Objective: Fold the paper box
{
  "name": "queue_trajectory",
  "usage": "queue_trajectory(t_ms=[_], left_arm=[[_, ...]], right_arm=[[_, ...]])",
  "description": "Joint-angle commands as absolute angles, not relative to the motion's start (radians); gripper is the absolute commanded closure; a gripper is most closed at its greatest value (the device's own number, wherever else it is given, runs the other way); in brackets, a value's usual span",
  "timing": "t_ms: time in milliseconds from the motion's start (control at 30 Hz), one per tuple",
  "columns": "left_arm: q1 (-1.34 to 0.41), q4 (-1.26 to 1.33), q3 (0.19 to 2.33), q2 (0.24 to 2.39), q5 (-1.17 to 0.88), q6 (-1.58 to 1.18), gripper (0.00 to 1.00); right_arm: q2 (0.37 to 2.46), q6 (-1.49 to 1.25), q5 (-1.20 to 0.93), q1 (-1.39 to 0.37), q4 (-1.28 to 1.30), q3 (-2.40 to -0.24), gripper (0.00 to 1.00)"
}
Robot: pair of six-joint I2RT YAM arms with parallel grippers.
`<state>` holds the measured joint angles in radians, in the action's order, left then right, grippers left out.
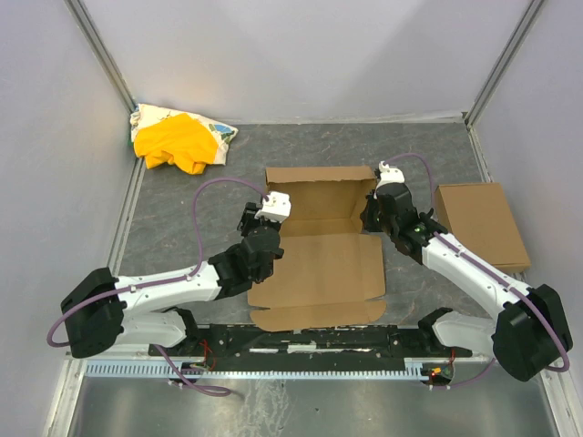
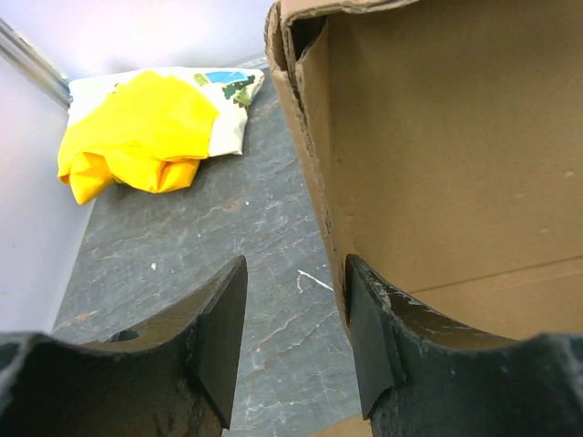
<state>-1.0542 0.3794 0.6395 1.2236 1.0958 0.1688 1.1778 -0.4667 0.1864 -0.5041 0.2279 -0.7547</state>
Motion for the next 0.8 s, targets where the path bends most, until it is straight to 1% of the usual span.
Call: queue_trajectory(t_ms=[0,133,267,300,400,467,633,767], left_arm=[[-1.053,0.306,0.615,1.172,1.047,0.054,0.45],[-1.054,0.247,0.629,1.170,0.999,0.016,0.48],[-1.053,0.228,0.641,1.153,0.942,-0.006,0.46],[-1.053,0.218,0.644,1.148,0.937,-0.016,0.44],[-1.052,0.161,0.666,1.136,0.900,-0.027,0.35],[-1.053,0.114,0.683,1.127,0.886,-0.033,0.33],[-1.053,-0.114,0.772,1.069,0.860,-0.117,0.42],[-1.053,-0.197,0.787,0.989,0.895,-0.145,0.43]], right_arm=[[1.166,-0.497,0.237,-0.500,0.125,-0.734,0.98],[1.166,-0.515,0.241,-0.500,0.142,-0.744,0.98],[1.172,-0.522,0.247,-0.500,0.169,-0.765,0.98],[1.172,-0.522,0.249,-0.499,0.176,-0.771,0.98],[1.173,-0.510,0.257,-0.500,0.189,-0.786,0.98],[1.182,-0.494,0.256,-0.500,0.203,-0.802,0.97],[1.225,-0.455,0.244,-0.500,0.300,-0.897,0.98],[1.230,-0.438,0.235,-0.500,0.353,-0.934,0.98]])
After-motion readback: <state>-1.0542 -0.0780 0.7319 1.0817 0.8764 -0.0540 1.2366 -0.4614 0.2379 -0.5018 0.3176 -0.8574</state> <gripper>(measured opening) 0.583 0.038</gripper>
